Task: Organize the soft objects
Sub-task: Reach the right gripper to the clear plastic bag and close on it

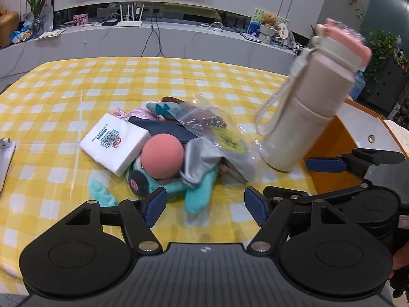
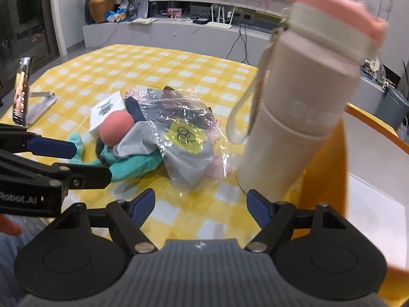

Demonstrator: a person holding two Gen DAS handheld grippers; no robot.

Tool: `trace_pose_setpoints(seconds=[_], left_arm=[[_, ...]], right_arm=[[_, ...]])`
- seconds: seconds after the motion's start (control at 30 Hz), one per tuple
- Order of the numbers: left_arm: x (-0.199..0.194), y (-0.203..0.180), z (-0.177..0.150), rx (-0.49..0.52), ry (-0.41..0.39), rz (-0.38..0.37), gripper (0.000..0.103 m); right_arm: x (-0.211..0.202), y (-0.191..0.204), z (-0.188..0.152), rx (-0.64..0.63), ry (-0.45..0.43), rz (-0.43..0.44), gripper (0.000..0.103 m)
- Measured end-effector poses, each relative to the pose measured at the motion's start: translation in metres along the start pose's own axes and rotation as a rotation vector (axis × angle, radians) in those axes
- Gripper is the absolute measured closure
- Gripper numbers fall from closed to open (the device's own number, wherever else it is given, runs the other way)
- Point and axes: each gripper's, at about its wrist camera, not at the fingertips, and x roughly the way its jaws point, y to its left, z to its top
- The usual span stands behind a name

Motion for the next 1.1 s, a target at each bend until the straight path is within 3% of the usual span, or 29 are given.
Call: trace_pose_setpoints(seconds=[0.07,0.27,0.33,0.47,0.57,0.97,1.03,1.07,1.1], left_arm=[[0.005,0.005,0.001,-0.013,0.002,-0.014,0.024],[0.014,0.010,0.000,-0.036,0.030,-0.021,0.025],[0.016,0.011,-0.001,-0.047,0.038,-0.021,0.025],[0.015,0.011,-0.001,-0.054,0.036,-0.027,0.025],[0.013,0.011,-0.002,-0.066,0.033,-0.013,0.025],[0.005,0.008,-0.011,-0.068,0.052,-0.004,0.025],[0.004,0.007,-0.009,-0.066,0.047,-0.001,0.025],[0.004,0.007,-0.009,-0.062,0.041,-0.002,0.025],[0.004,0.007,-0.007,-0.056,0.032,-0.003,0.025]], right_arm=[[0.015,0.002,0.006,-0.022,0.003,0.001,0.026],[0.046,0.001,0.016,-0.044,0.023,-0.011,0.046],[0.050,0.002,0.018,-0.050,0.021,-0.012,0.056],[0.050,0.004,0.018,-0.062,0.021,-0.014,0.091],[0.043,0.005,0.013,-0.062,0.019,-0.021,0.103],[0.003,0.010,-0.013,-0.066,0.007,-0.021,0.103],[0.003,0.013,-0.013,-0.105,-0.008,-0.037,0.098],[0.004,0.013,-0.012,-0.118,-0.013,-0.042,0.089],[0.006,0.012,-0.011,-0.121,-0.012,-0.042,0.067]])
